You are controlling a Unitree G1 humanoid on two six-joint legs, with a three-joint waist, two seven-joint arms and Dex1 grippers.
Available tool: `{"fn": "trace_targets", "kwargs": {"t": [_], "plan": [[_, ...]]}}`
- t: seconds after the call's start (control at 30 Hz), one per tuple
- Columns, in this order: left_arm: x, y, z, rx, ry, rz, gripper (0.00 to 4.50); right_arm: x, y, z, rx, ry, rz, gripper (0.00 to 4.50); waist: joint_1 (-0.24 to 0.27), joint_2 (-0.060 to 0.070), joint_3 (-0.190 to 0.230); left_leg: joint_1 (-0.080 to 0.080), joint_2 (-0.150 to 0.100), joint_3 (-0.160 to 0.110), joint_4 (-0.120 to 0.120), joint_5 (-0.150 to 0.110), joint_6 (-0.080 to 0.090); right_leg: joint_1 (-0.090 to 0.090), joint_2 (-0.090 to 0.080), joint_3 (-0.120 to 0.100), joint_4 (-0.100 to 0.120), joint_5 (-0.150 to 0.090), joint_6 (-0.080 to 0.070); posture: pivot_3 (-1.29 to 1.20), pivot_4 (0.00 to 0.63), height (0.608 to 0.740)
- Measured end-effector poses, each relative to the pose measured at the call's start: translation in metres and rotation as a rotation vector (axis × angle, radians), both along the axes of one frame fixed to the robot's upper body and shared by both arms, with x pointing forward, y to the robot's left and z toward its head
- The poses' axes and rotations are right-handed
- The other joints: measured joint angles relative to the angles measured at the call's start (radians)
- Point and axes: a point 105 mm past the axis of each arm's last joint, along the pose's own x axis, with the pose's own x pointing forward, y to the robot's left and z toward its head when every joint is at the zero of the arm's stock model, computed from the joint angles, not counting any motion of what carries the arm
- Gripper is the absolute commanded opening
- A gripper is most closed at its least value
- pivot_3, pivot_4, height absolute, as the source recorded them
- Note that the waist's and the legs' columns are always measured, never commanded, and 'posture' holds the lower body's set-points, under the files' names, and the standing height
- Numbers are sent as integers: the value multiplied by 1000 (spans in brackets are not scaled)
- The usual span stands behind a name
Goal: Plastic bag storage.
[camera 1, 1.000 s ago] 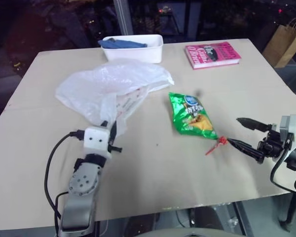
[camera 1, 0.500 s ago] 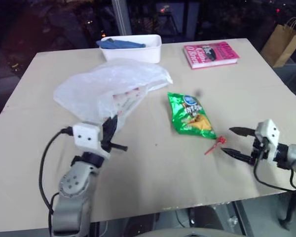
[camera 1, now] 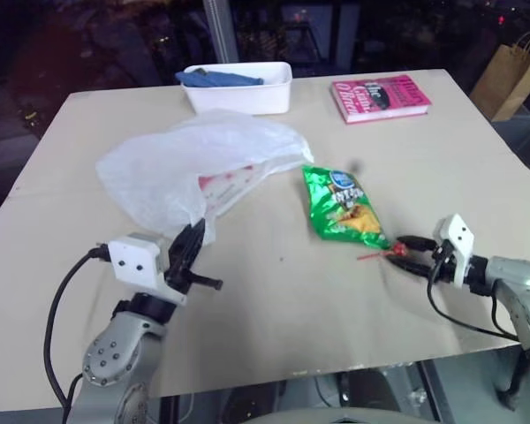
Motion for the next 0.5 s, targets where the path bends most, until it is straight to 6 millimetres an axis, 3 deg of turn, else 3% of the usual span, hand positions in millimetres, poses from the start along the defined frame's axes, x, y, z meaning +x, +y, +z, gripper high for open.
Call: {"fn": "trace_targets", "kwargs": {"t": [0.17, 0.27, 0.4, 0.43, 0.5], "plan": [[1, -3, 0, -77, 20, -16, 0, -6, 4, 9, 27, 45, 45, 787, 0, 1, 0, 0, 0, 0, 0, 0, 0, 0, 0, 0, 0, 0, 0, 0, 150, 740], [3, -6, 8, -173, 15, -47, 0, 1, 20, 43, 82, 31, 104, 787, -9, 1, 1, 0, 1, 0, 0, 0, 0, 0, 0, 1, 0, 0, 0, 0, 150, 740], [-5, -23, 19, -316, 19, -190, 0, 21, 68, 114, 171, -138, 217, 787, -27, 0, 1, 1, 2, 0, 0, 0, 0, 0, 1, 0, 1, 0, 0, 0, 150, 740], [-9, -28, 20, -322, 26, -229, 0, 25, 89, 124, 196, -166, 253, 787, -31, -1, 0, 1, 3, 0, 0, 0, -1, -1, 3, 1, 2, 0, -1, 0, 150, 740], [-18, -35, 18, -327, 54, -291, 0, 34, 123, 124, 196, -170, 298, 787, -30, -1, 0, 1, 3, 0, 0, 1, -1, -2, 3, 0, 2, 0, -1, 0, 150, 740]]}}
